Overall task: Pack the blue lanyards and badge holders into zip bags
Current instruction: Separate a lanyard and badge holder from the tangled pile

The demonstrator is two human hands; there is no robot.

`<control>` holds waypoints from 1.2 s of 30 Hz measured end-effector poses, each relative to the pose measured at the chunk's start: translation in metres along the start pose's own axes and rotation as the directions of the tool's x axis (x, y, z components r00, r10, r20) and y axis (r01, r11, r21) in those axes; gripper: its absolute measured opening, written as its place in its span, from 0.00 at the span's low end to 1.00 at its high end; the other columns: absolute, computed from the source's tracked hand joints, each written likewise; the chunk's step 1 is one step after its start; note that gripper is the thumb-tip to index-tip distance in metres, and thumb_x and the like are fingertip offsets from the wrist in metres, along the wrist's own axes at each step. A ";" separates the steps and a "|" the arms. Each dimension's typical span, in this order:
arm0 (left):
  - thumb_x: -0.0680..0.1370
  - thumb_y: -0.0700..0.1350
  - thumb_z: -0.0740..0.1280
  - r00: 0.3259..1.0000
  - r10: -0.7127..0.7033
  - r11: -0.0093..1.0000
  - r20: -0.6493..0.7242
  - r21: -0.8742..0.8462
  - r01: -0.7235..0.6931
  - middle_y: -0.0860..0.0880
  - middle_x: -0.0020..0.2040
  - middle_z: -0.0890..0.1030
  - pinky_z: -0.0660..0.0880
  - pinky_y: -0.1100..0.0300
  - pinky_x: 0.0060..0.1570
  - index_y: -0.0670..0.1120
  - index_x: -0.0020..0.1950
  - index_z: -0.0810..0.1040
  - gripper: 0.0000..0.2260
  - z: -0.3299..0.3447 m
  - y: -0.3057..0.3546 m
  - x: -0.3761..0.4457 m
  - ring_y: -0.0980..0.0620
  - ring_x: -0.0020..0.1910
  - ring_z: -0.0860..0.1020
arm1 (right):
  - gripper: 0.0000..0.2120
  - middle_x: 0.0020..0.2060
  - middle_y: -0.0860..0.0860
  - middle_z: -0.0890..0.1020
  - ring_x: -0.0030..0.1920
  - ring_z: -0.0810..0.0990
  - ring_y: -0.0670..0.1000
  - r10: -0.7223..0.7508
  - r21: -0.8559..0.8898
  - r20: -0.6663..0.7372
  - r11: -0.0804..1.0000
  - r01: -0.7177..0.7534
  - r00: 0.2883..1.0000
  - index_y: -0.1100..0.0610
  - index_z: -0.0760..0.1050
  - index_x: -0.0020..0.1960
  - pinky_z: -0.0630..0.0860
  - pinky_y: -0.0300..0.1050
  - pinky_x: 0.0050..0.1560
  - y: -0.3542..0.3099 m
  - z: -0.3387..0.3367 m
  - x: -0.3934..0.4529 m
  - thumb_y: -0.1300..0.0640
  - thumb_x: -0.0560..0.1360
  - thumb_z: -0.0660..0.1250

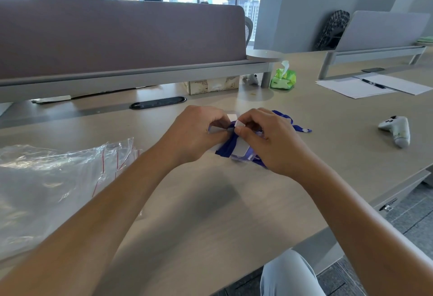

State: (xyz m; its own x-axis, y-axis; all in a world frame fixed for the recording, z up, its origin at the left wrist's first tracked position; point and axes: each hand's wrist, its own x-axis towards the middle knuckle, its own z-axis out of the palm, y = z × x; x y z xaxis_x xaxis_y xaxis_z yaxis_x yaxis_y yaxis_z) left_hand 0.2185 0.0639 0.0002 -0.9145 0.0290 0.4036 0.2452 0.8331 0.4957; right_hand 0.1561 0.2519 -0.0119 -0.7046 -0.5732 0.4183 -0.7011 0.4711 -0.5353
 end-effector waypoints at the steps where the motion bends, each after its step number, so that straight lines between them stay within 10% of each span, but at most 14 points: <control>1: 0.79 0.46 0.72 1.000 -0.004 1.000 -0.014 0.003 0.004 0.54 0.48 0.83 0.76 0.62 0.49 0.48 0.53 0.83 0.05 0.000 0.001 0.000 0.55 0.48 0.80 | 0.06 0.46 0.45 0.81 0.46 0.78 0.43 0.013 0.034 0.003 0.999 -0.013 1.000 0.52 0.80 0.54 0.71 0.30 0.44 0.001 -0.001 0.001 0.51 0.82 0.67; 10: 0.77 0.44 0.73 0.999 0.041 0.999 -0.001 -0.007 -0.041 0.60 0.44 0.80 0.69 0.76 0.41 0.51 0.50 0.82 0.03 -0.002 0.000 0.000 0.63 0.45 0.77 | 0.06 0.44 0.43 0.82 0.44 0.80 0.42 -0.025 0.139 0.094 0.990 0.012 0.995 0.48 0.84 0.52 0.71 0.32 0.45 0.007 -0.014 0.000 0.53 0.82 0.68; 19: 0.76 0.41 0.74 0.998 0.062 0.989 -0.006 -0.133 -0.063 0.56 0.44 0.83 0.70 0.76 0.46 0.46 0.49 0.83 0.03 0.004 -0.003 -0.004 0.67 0.45 0.78 | 0.20 0.55 0.46 0.72 0.52 0.73 0.47 -0.049 -0.095 0.111 0.994 0.060 0.993 0.53 0.68 0.78 0.68 0.36 0.51 0.011 0.003 -0.004 0.53 0.87 0.55; 36: 0.78 0.46 0.72 0.998 -0.015 0.998 -0.057 -0.059 0.012 0.60 0.46 0.80 0.68 0.76 0.43 0.53 0.51 0.79 0.05 0.001 0.002 -0.002 0.67 0.45 0.77 | 0.09 0.45 0.35 0.80 0.46 0.78 0.35 -0.098 0.007 -0.135 0.995 0.099 0.986 0.49 0.84 0.59 0.69 0.27 0.45 0.009 0.001 0.004 0.54 0.82 0.68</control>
State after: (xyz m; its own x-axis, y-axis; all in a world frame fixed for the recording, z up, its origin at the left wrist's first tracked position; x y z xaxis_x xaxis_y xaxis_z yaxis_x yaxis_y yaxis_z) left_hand 0.2210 0.0663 -0.0004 -0.8982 -0.0151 0.4394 0.2533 0.7992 0.5451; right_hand 0.1468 0.2535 -0.0157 -0.6412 -0.5206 0.5638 -0.7668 0.4069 -0.4965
